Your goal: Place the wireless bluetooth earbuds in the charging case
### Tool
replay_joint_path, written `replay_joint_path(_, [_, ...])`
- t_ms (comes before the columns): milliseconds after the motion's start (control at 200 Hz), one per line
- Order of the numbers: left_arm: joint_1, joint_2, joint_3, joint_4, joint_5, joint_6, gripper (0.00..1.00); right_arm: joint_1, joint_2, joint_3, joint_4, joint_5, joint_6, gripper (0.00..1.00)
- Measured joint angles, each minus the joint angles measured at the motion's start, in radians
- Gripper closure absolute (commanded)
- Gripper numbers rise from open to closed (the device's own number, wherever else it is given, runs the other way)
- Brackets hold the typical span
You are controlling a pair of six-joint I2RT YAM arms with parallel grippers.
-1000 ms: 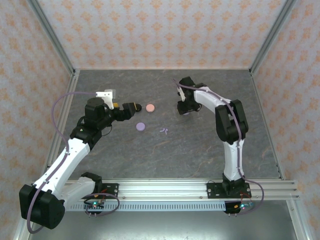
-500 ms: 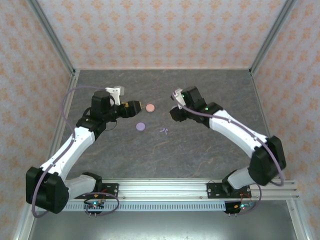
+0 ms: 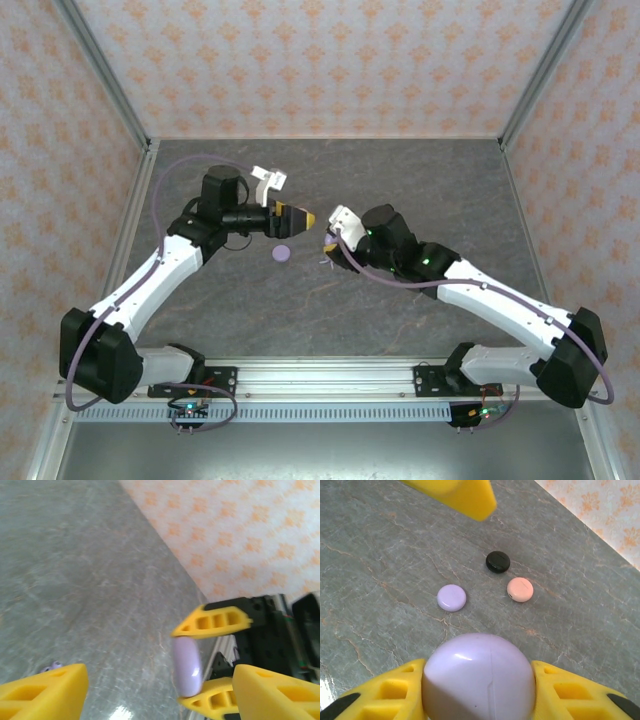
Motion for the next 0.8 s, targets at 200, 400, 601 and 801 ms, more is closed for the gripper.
replay_joint_path(200, [-0.025,0.022,0.026,-0.042,0.022,0.045,0.35,0.013,-0.002,0.005,0.002,0.0,-0.022,0.6])
replay_joint_path(400, [-0.055,0.081,0.026,-0.061,0.028,0.052,0.41,0.013,-0.002,0.03,0.004,-0.016,-0.022,0.61])
replay_joint_path(601, [-0.064,0.091,0.04,-0.063,0.05,0.06,0.47,0.013,-0.003,0.032,0.0,-0.025,-0.022,0.61])
replay_joint_path(801, [-0.075,0.101,0.05,-0.064,0.073,0.075,0.47,0.013,-0.003,0.038,0.003,-0.032,-0.023,0.61])
